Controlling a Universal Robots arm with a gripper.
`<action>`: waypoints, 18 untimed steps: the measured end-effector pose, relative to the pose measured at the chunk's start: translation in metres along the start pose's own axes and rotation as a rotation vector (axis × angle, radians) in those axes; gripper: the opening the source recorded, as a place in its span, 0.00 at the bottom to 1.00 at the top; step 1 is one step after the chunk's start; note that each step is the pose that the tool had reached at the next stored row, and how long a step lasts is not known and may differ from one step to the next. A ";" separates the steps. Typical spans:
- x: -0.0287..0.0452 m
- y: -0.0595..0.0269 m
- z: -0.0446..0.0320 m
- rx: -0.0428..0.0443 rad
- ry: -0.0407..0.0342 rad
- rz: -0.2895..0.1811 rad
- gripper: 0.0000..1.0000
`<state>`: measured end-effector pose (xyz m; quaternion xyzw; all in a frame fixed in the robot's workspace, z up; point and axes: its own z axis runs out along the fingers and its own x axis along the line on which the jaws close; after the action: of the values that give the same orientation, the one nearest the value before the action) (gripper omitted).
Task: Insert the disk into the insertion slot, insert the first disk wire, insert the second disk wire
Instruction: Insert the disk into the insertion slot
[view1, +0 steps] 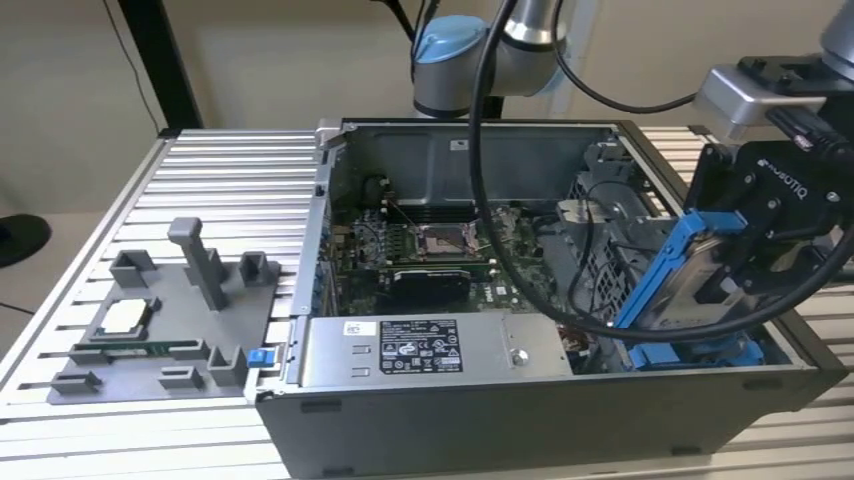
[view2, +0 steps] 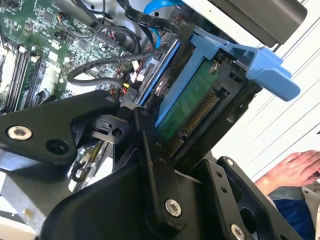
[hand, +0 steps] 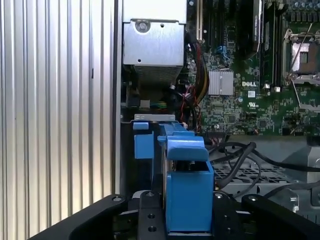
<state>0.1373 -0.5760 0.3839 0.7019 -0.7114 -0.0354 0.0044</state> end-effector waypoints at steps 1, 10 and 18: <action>0.0001 -0.0001 0.0018 0.0000 0.0000 0.000 0.00; 0.0008 -0.0010 0.0182 0.0000 0.0002 0.000 0.00; 0.0002 -0.0002 0.0039 0.0000 -0.0001 0.000 1.00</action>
<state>0.1372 -0.5760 0.3800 0.7019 -0.7114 -0.0354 0.0043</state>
